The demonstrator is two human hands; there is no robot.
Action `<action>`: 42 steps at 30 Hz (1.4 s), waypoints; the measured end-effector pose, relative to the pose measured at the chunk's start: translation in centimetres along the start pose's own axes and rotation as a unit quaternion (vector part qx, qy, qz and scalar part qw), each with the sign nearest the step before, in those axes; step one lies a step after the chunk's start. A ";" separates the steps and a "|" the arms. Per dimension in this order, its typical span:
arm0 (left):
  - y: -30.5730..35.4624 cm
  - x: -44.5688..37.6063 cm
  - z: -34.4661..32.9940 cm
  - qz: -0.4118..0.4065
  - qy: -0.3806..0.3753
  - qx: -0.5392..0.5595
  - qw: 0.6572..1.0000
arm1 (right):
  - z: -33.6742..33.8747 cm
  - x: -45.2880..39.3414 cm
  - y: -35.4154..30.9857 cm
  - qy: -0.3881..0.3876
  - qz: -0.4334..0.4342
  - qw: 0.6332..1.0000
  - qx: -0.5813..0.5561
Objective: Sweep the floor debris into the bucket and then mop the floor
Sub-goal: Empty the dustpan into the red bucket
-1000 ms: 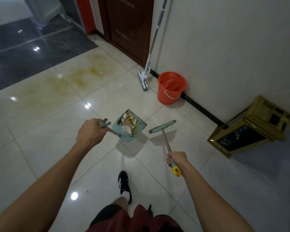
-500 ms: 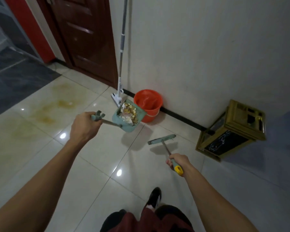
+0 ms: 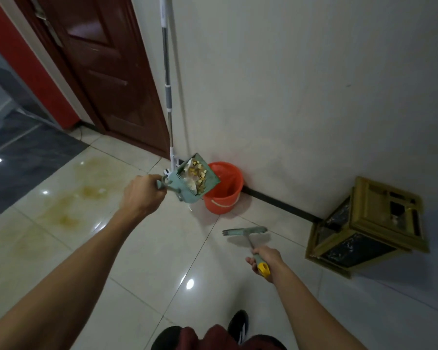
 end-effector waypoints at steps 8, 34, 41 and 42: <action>4.6 -6.3 -1.8 -0.080 -0.067 -0.168 0.980 | 0.9 -1.9 -3.0 0.006 -0.017 1.000 -0.003; 11.0 -8.5 -4.6 -0.265 -0.159 -0.412 0.857 | -0.9 -0.2 -3.1 0.038 -0.017 0.998 -0.038; 12.6 -6.6 -5.5 -0.331 -0.155 -0.509 0.779 | -0.8 -0.2 -2.0 0.032 -0.027 0.998 -0.039; 12.6 -6.3 -5.9 -0.338 -0.157 -0.512 0.773 | -0.9 -0.1 -1.9 0.029 -0.026 0.999 -0.037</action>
Point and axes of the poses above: each hand's wrist, its own x-axis away from the middle knuckle, its own z-axis out of the back of the hand, y = z × x, the point moved 4 cm from there along -x, towards the middle knuckle, and after that the axes turned 15 degrees about -y, right-handed, at the moved point
